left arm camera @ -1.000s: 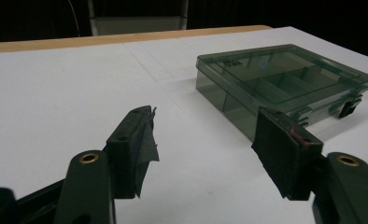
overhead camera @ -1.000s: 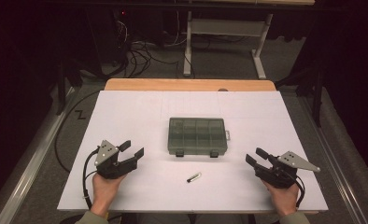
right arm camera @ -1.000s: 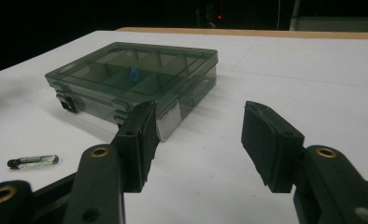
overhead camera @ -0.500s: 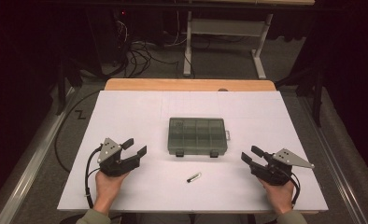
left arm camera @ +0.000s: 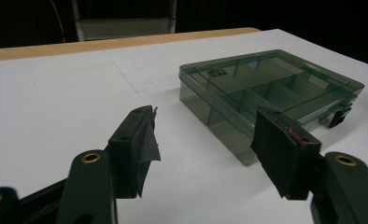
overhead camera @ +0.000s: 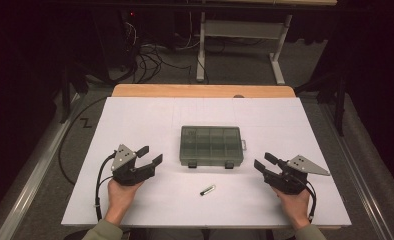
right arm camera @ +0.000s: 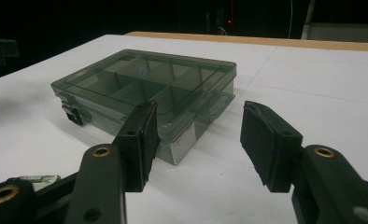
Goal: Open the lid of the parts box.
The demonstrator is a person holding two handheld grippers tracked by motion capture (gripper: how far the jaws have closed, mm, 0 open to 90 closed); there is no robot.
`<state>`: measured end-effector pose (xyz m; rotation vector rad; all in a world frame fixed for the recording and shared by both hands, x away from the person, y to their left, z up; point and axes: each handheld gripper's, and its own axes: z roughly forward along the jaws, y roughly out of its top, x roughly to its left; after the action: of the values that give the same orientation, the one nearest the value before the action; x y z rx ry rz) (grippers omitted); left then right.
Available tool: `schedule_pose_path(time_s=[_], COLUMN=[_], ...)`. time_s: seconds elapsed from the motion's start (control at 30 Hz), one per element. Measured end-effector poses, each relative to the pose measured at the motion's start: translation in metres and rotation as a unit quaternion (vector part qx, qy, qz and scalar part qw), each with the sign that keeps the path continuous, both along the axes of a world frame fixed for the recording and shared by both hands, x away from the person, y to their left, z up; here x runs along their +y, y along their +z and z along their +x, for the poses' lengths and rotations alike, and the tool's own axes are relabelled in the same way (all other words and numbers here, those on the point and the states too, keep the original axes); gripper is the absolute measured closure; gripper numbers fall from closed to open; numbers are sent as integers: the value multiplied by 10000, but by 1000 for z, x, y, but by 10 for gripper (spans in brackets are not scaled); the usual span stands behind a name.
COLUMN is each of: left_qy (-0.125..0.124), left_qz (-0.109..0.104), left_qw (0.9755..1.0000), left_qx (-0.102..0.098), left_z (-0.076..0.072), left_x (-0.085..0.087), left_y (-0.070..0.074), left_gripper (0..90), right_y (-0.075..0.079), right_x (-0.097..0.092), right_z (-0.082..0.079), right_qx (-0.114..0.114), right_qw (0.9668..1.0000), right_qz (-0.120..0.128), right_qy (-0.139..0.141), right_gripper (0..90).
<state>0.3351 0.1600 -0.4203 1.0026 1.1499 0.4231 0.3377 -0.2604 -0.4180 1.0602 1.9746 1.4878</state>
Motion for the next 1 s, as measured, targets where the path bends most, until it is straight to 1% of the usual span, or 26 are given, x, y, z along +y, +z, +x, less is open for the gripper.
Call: schedule_pose_path(time_s=[0.1,0.17,0.2,0.27,0.3,0.33,0.37,0.4,0.43,0.47,0.5,0.53,0.57,0.6,0.63,0.67,0.7,0.77,0.9,0.97,1.0], left_qy=[-64,-56,-65,-82,-80,-95,-115,-132,-157,-177,-190,-209,-235,-267,-297,-363,-398,-467,-535,-532,-586], left_qz=[36,115,134,119,103,100,105,127,147,150,153,183,236,284,317,391,427,480,636,780,803], left_qw=[10000,9999,9999,9999,9999,9999,9999,9998,9998,9997,9997,9995,9992,9989,9986,9977,9972,9961,9932,9912,9903], left_qx=[-10,-48,-60,-74,-79,-69,-36,-19,-1,33,97,143,205,253,298,413,464,576,809,926,973], left_z=[3,5,5,6,6,7,8,9,9,10,11,12,13,13,14,15,16,17,21,22,22], left_x=[-6,-10,-11,-13,-14,-15,-16,-17,-19,-21,-22,-23,-25,-27,-28,-31,-32,-35,-40,-42,-43], left_y=[1,2,3,5,6,7,8,8,8,9,9,9,9,9,9,9,9,9,8,8,8], left_gripper=[400,398,398,398,398,404,404,408,417,417,432,432,450,460,460,465,472,490,526,539,545], right_y=[1,3,4,4,4,5,5,5,6,6,8,8,10,10,11,11,13,14,17,19,19], right_x=[3,5,8,10,12,15,15,16,17,17,18,18,19,19,19,20,20,20,20,20,20], right_z=[3,7,10,11,12,15,15,16,18,18,21,21,23,23,24,24,26,28,30,31,31], right_qx=[-105,-50,-2,14,21,119,119,170,275,275,386,386,488,488,533,559,651,748,843,892,916], right_qw=[9999,9999,9999,9999,10000,9998,9998,9997,9994,9994,9989,9989,9984,9984,9979,9976,9966,9955,9933,9920,9914], right_qz=[-26,106,129,94,36,-55,-55,-98,-161,-161,-205,-205,-245,-245,-311,-359,-449,-539,-746,-832,-862], right_qy=[43,67,82,79,85,120,120,131,158,158,159,159,174,174,177,188,214,222,263,313,350], right_gripper=[497,498,514,523,532,550,550,558,574,574,587,587,604,604,611,618,626,636,676,695,704])
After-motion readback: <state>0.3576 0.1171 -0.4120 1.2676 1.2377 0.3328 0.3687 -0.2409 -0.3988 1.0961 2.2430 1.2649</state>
